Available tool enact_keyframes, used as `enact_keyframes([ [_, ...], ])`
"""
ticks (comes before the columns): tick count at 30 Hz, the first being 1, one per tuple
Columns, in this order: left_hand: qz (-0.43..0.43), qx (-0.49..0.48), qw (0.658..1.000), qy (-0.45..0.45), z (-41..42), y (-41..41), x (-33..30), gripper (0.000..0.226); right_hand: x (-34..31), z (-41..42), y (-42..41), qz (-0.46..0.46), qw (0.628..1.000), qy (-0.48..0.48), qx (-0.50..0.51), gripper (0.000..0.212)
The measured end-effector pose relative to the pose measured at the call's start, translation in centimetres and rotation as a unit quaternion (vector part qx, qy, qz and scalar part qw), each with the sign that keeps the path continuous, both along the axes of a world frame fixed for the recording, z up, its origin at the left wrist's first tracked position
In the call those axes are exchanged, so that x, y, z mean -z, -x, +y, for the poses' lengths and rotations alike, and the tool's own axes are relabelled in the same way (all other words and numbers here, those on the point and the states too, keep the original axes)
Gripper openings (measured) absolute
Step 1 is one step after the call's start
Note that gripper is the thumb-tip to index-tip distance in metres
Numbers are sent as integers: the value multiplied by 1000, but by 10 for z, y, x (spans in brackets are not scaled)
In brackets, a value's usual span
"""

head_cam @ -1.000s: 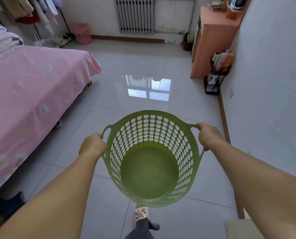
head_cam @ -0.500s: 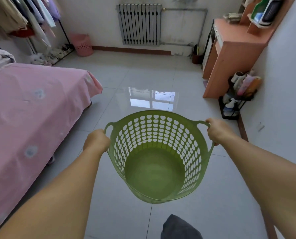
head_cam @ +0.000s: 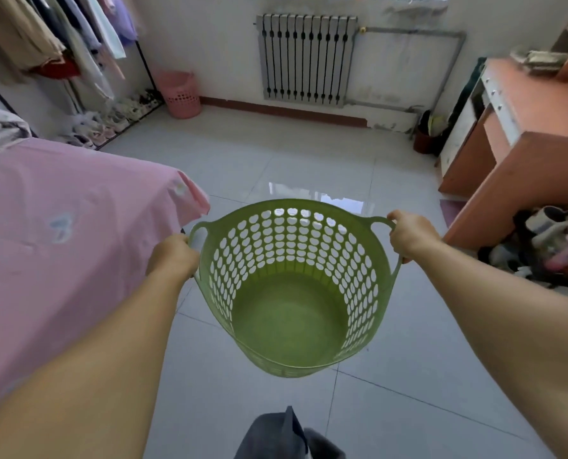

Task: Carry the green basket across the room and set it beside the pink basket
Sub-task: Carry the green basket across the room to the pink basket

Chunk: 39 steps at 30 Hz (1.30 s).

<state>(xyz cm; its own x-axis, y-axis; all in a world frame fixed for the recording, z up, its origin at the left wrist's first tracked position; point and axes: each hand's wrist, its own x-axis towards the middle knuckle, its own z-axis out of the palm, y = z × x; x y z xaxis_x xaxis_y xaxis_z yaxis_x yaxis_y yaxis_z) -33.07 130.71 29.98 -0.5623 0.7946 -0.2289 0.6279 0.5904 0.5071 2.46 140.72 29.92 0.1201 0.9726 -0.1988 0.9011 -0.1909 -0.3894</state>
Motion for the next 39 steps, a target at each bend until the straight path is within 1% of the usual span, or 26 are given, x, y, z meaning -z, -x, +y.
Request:
enact_keyframes([
  [4,-29,-37,999,-5,102,50,3,17,3,116,53,-11,1000,-5,-24,45],
  [7,-48,-39,998,-15,177,91,7,20,7,195,90,-12,1000,-7,-27,46],
  [9,-62,-38,997,-30,237,121,6,24,9,256,120,-5,1000,-5,-22,48],
  [11,-66,-40,996,-33,298,152,3,24,10,316,150,-1,1000,0,-14,48],
  [13,-59,-35,997,-26,349,177,-2,21,7,363,175,-4,1000,1,-12,48],
  [16,-34,-18,999,-16,430,215,-8,18,7,439,215,17,1000,1,-15,48],
  [20,-11,-27,1000,-8,542,268,-1,29,14,549,264,24,1000,5,-18,49],
  [25,8,-40,999,-3,674,326,10,31,23,698,320,39,999,19,-30,43],
  [28,29,-50,998,9,748,362,9,30,16,785,358,44,998,25,-43,40],
  [34,7,-84,996,4,894,441,1,25,-2,945,454,25,996,12,-86,39],
  [39,2,-91,996,2,1025,526,15,25,10,1077,535,26,995,15,-90,41],
])
